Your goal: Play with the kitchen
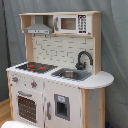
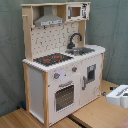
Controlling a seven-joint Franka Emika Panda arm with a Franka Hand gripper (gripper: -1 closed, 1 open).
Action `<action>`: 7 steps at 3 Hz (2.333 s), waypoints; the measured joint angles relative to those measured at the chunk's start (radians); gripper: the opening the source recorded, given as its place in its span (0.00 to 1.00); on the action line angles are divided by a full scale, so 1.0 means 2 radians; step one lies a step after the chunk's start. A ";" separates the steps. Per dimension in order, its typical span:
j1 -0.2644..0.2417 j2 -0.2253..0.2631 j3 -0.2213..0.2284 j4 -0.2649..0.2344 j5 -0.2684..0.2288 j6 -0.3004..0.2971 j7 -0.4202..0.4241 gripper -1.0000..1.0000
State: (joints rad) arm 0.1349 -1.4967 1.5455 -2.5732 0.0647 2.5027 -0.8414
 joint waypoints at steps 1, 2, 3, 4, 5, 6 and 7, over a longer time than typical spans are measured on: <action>-0.030 -0.002 0.003 0.010 -0.009 -0.002 0.043 1.00; -0.037 -0.002 0.012 0.001 -0.010 -0.021 0.088 1.00; -0.054 -0.003 0.004 -0.002 -0.010 -0.019 0.143 1.00; -0.069 -0.004 0.004 -0.001 -0.010 -0.018 0.205 1.00; -0.082 -0.004 0.004 0.003 -0.010 -0.010 0.266 1.00; -0.089 -0.004 0.005 0.007 -0.010 -0.003 0.316 1.00; -0.096 -0.004 0.005 0.012 -0.010 0.003 0.373 1.00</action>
State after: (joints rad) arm -0.0573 -1.5039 1.5558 -2.5495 0.0444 2.5086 -0.0961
